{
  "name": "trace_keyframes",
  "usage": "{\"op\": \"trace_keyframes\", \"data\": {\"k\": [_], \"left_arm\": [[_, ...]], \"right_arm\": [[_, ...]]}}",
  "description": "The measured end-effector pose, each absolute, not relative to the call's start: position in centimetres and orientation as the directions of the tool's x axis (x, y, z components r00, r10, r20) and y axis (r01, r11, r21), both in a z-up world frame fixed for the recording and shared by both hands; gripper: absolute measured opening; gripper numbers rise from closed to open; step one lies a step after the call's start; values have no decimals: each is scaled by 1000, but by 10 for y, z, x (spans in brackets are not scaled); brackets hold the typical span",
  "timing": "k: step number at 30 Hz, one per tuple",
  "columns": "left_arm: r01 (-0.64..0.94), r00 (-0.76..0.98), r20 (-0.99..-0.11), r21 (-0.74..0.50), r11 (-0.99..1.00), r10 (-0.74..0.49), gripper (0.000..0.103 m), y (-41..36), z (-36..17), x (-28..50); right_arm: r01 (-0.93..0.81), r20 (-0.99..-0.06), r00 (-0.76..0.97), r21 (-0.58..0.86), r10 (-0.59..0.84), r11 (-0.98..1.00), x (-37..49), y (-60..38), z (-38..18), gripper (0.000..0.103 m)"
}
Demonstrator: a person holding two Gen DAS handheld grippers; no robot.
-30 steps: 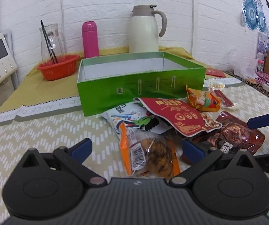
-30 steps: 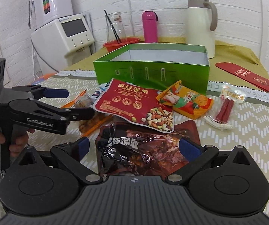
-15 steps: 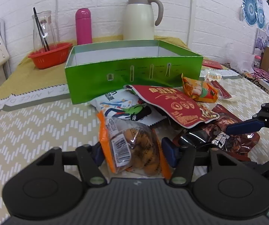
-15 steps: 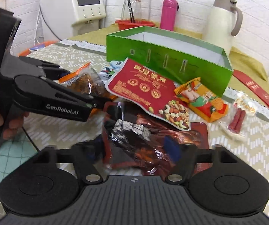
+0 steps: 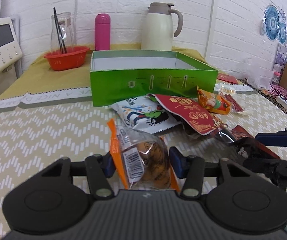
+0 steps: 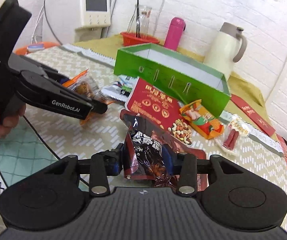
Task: Organize snacks
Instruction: 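Grasp the orange-edged clear snack bag with the left gripper while the right gripper grasps the dark jerky bag, then carry both bags over the green box and open both grippers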
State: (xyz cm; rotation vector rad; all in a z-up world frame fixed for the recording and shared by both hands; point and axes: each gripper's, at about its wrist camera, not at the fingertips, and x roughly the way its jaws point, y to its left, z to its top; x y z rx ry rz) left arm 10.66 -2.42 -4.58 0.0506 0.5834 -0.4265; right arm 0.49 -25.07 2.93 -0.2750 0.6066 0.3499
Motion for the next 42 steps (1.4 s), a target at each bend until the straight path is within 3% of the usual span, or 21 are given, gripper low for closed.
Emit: {"op": "trace_keyframes", "data": {"k": [2,11,13,15,23,42], "left_arm": [[403,753,-534,-87,911,-384,52,-20,-40,102],[389,767,-512,-109,915,-387,52,-15,-27,93],[392,765,-515,-107,914,-388,52,-16,-26,92],[392,765,-513,-108,913,-389,52,-17,-25,91],[389,766,-511,-112,914,-389,52,-16,-25,89],[403,776,-484,-111,908,-404,52,-25,-6,99]], "right_arm": [[-377,-572,785,-138,237,916,0,-255,38,58],[-341,-556,786,-24,271,940,-6,-271,52,56],[-333,-543,795,-17,271,943,-6,-273,58,51],[-329,-518,816,-52,256,943,-8,-272,66,32],[-332,-520,804,8,287,943,-6,-277,65,33],[-343,-428,865,-124,262,931,1,-271,96,32]]}}
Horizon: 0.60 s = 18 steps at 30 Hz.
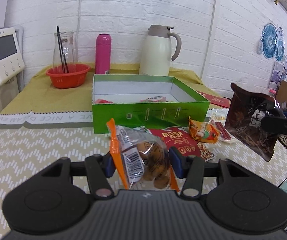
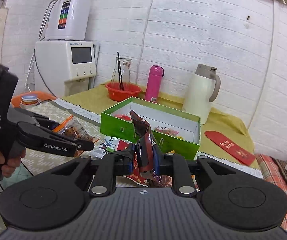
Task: Organize snacks
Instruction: 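Carry both bags over the green box and open both grippers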
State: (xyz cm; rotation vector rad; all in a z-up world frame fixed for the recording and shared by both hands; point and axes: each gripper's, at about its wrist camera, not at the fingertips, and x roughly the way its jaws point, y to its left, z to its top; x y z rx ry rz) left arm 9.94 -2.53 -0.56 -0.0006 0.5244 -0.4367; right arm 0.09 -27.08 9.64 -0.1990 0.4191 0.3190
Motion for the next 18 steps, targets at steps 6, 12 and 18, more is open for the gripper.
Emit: {"op": "trace_keyframes", "data": {"k": [6,12,18], "left_arm": [[397,785,-485,-85,914,-386,52,-35,0,113],[364,834,-431,-36,931,-343,52,-51,22,153],[354,856,-401,-11,935,-328,53,-67,34,210]], "right_arm": [[-332,-412,874,-119,258,936,11,-268,94,32],[-280,-300,928,-178,219,943,46,-267,121,32],[-258,-197,957,-244,213,935,108,-266,128,32]]}}
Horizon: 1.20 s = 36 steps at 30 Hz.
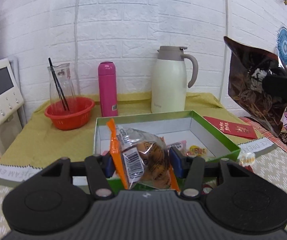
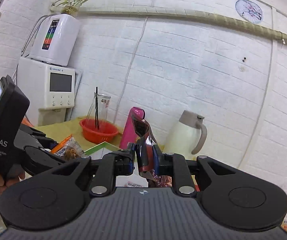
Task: Organize snacks
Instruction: 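Carry both bags over the green box and open both grippers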
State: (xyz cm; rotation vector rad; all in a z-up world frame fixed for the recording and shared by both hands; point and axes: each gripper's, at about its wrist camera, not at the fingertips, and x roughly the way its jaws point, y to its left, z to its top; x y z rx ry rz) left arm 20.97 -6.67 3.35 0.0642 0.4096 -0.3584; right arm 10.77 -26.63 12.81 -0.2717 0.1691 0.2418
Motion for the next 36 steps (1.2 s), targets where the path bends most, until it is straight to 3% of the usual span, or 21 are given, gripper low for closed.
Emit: {"op": "trace_keyframes", "data": {"k": [4,9,16,19,22,23,24,29,32,34,36], "left_arm": [[370,850,-400,-10,929,-343,53,-76,35,256],[351,824,-459,-44,935,-331,54,-78,19,302],[346,813,-489,-33,938,-316,56,-76,1,315],[350,813,-486,-32,936,-320,67,-76,0,317],[354,826,-471,5,935,-310,69,-75,5,313],[349,831,-465,11,937,-304,69,-73,8,311],[345,837,-456,13,939,-301,71,-69,11,307],[309,860,-419,-28,951,-291,78,-38,27,287],[284,877,-394,-32,958,-273,88,-20,30,267],[276,888,-377,-22,961,-264,103,-12,29,252],[286,892,-362,-10,958,-270,103,-6,25,233]], "right_arm": [[-249,-222,954,-220,200,943,157,-270,116,32],[-240,-313,924,-29,219,970,212,-284,83,32],[-236,-383,896,14,223,972,232,-289,55,33],[-234,-408,884,37,228,972,237,-291,48,37],[-239,-417,875,70,246,968,241,-295,46,69],[-238,-417,875,72,246,968,240,-295,46,99],[-237,-406,881,70,245,969,237,-295,48,103],[-302,-336,885,114,323,946,216,-307,65,103],[-314,-286,893,157,347,936,195,-326,75,103],[-308,-269,897,188,350,933,179,-342,80,103],[-285,-255,906,226,338,932,160,-363,82,103]]}}
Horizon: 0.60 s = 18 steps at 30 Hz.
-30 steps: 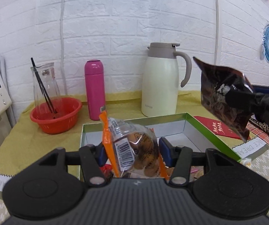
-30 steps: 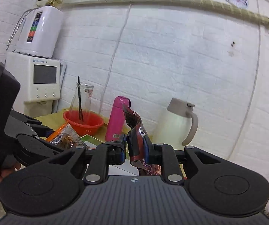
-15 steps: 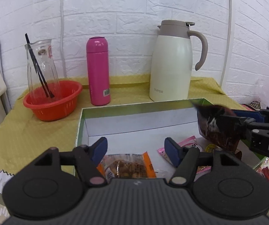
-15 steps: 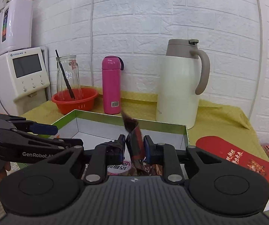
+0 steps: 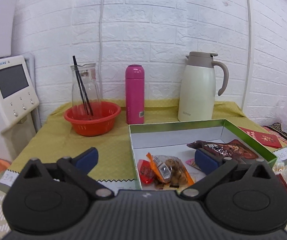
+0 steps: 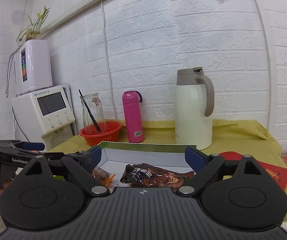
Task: Organize snacks
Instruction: 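Carry both bags over the green box and open both grippers, then grasp the white printed snack bag with the left gripper while the right gripper grasps the red sausage pack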
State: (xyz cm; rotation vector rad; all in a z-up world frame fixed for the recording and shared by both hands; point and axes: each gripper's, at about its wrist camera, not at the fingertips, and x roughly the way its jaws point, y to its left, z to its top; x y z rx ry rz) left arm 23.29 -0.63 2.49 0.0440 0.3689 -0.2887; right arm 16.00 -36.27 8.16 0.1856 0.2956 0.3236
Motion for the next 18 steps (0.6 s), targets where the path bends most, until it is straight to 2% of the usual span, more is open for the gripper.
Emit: {"op": "trace_keyframes", "data": {"k": [2,6,10,13,14,15,18], "left_arm": [[285,890,-369,-4,959,-266,103,-6,19,218],[268,883,-397,-13,963,-251,103,-9,-4,192],[252,860,-461,6,968,-221,103,-17,-26,185],[227,846,-495,-3,974,-199,103,-22,-34,190],[214,843,-503,-16,977,-193,103,-22,-34,192],[205,842,-506,-27,978,-190,103,-23,-34,194],[179,830,-529,-51,983,-179,103,-26,-34,203]], "right_arm": [[-244,-254,916,258,310,935,144,-383,80,103],[-155,-321,908,337,269,928,125,-418,63,103],[-60,-424,872,405,245,912,126,-434,36,103],[40,-536,819,413,207,910,142,-435,16,103],[72,-572,797,410,195,909,147,-436,8,102],[101,-604,775,409,186,907,154,-434,2,94],[161,-666,721,431,193,888,169,-428,-12,93]]}}
